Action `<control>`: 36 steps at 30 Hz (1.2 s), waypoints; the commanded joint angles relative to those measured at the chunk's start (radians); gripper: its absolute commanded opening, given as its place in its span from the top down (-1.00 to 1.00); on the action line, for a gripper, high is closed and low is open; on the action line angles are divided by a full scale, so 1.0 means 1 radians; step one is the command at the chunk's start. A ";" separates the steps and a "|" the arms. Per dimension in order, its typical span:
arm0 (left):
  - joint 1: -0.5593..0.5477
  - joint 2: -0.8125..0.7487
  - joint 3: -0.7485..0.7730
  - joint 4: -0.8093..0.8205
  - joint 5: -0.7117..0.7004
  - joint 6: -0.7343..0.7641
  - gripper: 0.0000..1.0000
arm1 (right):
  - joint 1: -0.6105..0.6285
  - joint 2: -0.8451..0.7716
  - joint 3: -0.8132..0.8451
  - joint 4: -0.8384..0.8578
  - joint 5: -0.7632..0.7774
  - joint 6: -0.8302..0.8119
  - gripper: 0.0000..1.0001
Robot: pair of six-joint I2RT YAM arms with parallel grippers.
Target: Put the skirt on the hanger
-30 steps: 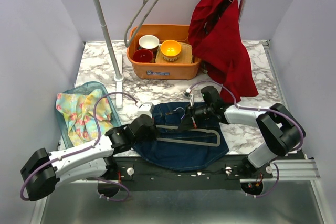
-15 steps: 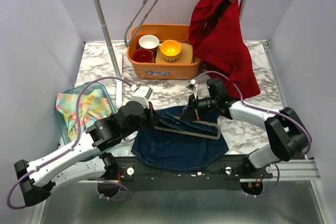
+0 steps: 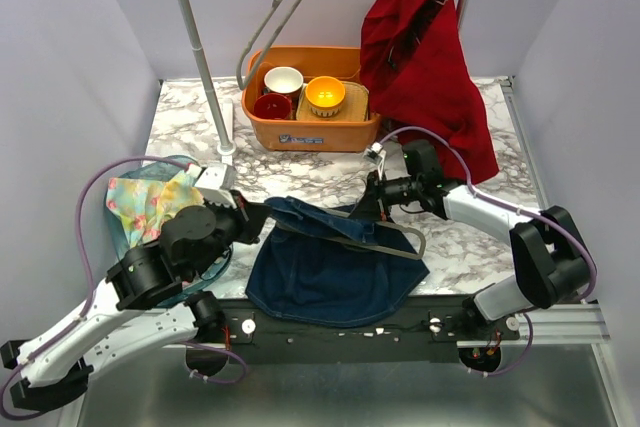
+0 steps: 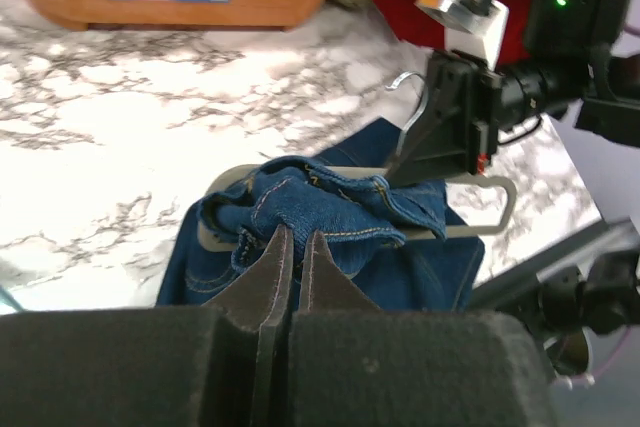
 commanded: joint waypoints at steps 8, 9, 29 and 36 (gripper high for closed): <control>0.002 -0.184 -0.225 -0.039 -0.321 -0.282 1.00 | -0.010 0.070 0.040 -0.177 0.140 -0.120 0.99; 0.002 -0.184 -0.263 -0.053 -0.321 -0.318 1.00 | -0.008 0.072 0.042 -0.180 0.145 -0.121 0.99; -0.129 0.233 -0.075 0.210 0.251 -0.020 -0.57 | 0.019 0.084 0.068 -0.208 0.151 -0.125 0.99; -0.455 0.661 0.078 0.307 -0.163 0.182 -0.62 | 0.018 0.084 0.070 -0.214 0.140 -0.126 0.99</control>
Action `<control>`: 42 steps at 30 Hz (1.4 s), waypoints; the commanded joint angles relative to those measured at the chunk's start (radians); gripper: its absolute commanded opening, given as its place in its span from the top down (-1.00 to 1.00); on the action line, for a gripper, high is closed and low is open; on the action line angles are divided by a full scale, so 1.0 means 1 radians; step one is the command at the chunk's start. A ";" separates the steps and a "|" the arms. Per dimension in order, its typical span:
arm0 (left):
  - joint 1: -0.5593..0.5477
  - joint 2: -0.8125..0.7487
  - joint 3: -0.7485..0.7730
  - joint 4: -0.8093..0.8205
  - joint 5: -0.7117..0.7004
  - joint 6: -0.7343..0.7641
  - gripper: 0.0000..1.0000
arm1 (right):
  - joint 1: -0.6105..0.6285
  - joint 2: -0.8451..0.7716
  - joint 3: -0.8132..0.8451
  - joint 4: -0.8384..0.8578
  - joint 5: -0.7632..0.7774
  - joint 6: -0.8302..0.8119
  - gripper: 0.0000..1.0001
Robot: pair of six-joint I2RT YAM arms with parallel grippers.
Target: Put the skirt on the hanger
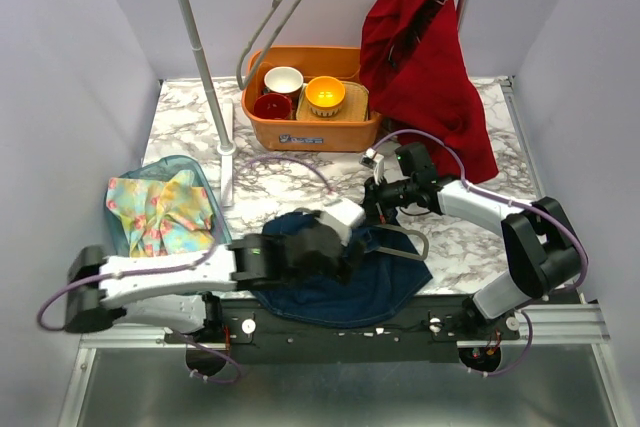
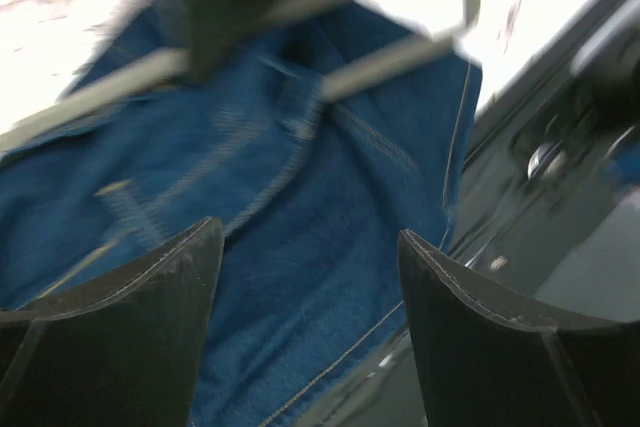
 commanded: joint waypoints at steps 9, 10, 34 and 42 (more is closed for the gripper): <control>-0.151 0.541 0.259 0.052 -0.509 0.135 -0.59 | 0.005 0.018 0.025 -0.051 0.009 -0.014 0.99; -0.151 0.578 0.269 0.031 -0.521 0.127 -0.58 | 0.005 0.020 0.025 -0.051 0.007 -0.014 0.99; -0.082 0.417 0.247 0.107 -0.436 0.133 0.97 | 0.005 0.009 0.033 -0.070 0.000 -0.055 0.99; -0.003 0.206 0.206 0.205 -0.206 0.173 0.99 | 0.014 -0.026 0.030 -0.074 -0.027 -0.083 0.99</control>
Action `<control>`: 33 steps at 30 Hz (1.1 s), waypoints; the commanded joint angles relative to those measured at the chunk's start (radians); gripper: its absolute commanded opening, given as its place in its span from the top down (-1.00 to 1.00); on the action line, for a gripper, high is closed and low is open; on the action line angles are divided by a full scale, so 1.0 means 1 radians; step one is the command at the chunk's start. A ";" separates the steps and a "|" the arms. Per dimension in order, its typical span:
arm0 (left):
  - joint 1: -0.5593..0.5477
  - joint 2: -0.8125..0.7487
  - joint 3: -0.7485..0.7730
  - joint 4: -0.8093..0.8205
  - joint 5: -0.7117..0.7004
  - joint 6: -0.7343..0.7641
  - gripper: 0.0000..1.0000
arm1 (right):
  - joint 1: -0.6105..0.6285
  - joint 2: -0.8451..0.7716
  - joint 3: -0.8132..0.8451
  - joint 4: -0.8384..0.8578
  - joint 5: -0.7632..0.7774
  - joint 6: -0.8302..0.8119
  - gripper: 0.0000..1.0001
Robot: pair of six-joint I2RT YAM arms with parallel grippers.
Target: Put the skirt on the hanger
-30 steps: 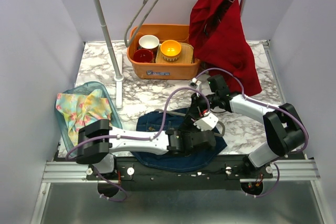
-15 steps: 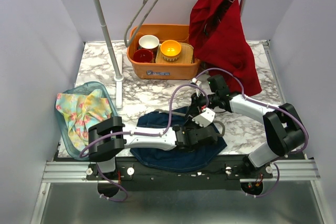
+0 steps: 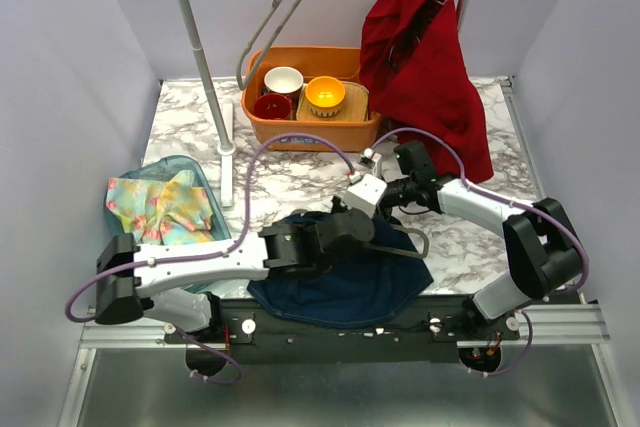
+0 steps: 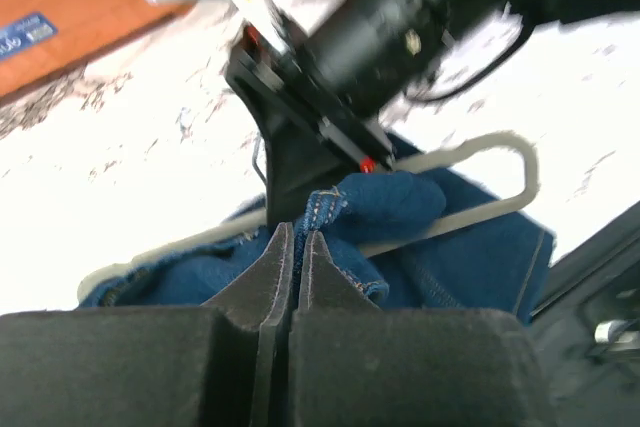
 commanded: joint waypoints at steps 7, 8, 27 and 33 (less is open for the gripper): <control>0.106 -0.182 -0.012 0.140 0.289 0.049 1.00 | 0.018 -0.051 0.019 -0.064 -0.012 -0.080 0.99; 0.106 -0.193 -0.006 0.135 0.318 0.061 1.00 | 0.018 -0.056 0.023 -0.072 -0.004 -0.089 0.99; 0.031 -0.347 -0.112 0.267 0.824 0.040 1.00 | 0.017 -0.242 0.109 -0.259 0.057 -0.262 0.99; 0.002 -0.183 -0.079 0.332 0.973 0.027 1.00 | 0.018 -0.266 0.149 -0.342 0.050 -0.316 0.99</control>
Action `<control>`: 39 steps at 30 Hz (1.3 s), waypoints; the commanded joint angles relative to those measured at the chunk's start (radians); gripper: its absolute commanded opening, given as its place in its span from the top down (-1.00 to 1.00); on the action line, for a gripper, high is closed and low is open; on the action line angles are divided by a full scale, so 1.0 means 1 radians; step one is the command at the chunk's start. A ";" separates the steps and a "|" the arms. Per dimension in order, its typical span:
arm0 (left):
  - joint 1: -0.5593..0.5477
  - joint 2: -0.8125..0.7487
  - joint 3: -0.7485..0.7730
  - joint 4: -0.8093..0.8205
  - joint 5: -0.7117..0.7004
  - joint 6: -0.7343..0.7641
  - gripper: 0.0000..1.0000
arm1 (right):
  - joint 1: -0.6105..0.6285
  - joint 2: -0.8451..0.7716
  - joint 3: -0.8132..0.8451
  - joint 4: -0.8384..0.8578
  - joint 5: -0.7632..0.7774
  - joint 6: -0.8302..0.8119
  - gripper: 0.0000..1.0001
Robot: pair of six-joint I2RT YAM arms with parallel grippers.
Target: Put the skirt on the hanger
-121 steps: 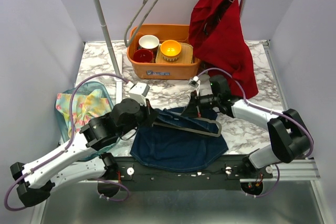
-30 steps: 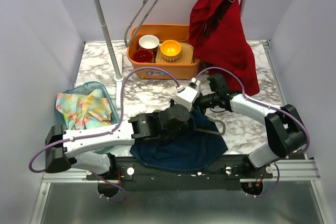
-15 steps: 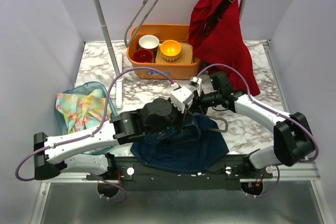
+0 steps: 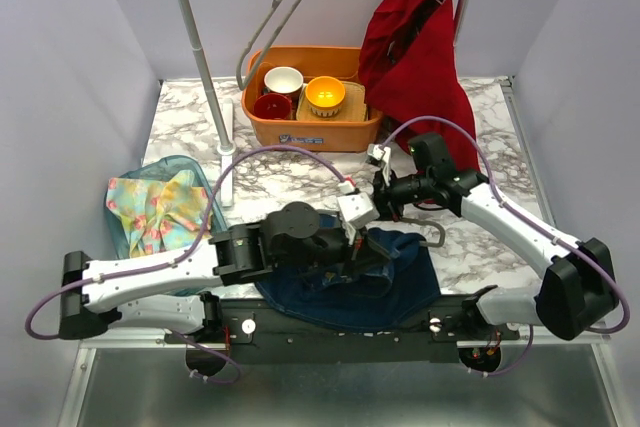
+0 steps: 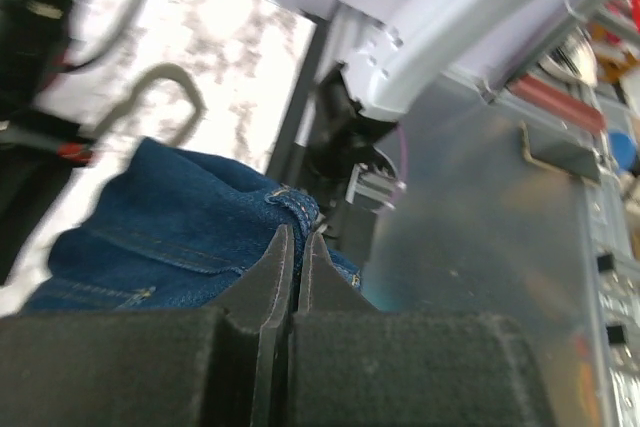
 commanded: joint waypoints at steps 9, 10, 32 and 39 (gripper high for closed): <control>-0.057 0.143 0.049 -0.068 0.139 0.078 -0.38 | 0.000 -0.220 0.166 -0.297 0.118 -0.247 0.99; -0.057 0.109 0.034 -0.103 0.086 0.094 -0.46 | 0.000 -0.241 0.178 -0.322 0.131 -0.261 0.99; -0.301 0.389 0.168 0.278 -0.739 0.290 -0.39 | -0.015 -0.324 0.433 -0.402 0.421 0.150 0.99; -0.364 0.544 0.254 0.352 -0.916 0.382 0.04 | -0.038 -0.320 0.425 -0.383 0.420 0.187 0.99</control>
